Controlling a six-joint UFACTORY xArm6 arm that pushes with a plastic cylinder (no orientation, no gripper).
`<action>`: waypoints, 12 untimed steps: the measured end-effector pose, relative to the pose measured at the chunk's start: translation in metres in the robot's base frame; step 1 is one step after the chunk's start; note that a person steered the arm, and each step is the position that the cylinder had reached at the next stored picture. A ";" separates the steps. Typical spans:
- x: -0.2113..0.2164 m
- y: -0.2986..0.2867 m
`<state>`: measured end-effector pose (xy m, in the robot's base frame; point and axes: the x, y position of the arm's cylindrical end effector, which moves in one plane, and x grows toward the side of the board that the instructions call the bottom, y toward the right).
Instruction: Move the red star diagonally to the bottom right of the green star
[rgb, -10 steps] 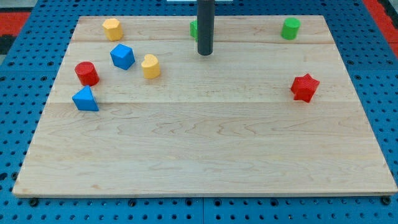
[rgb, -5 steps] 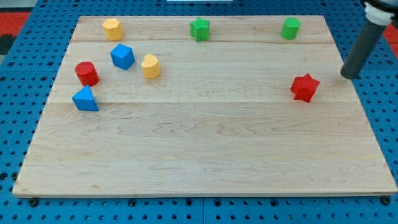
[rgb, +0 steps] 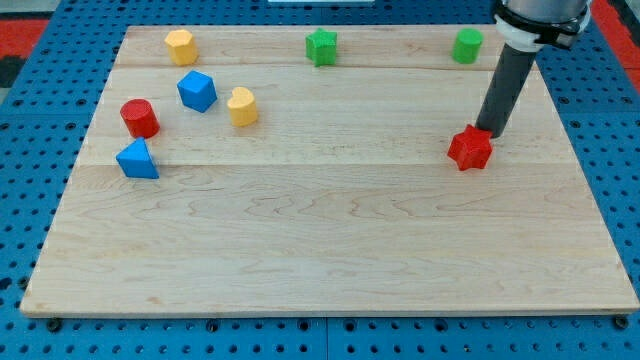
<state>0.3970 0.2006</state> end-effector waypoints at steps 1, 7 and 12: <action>0.000 0.000; 0.112 -0.006; 0.176 -0.071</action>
<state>0.5726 0.1295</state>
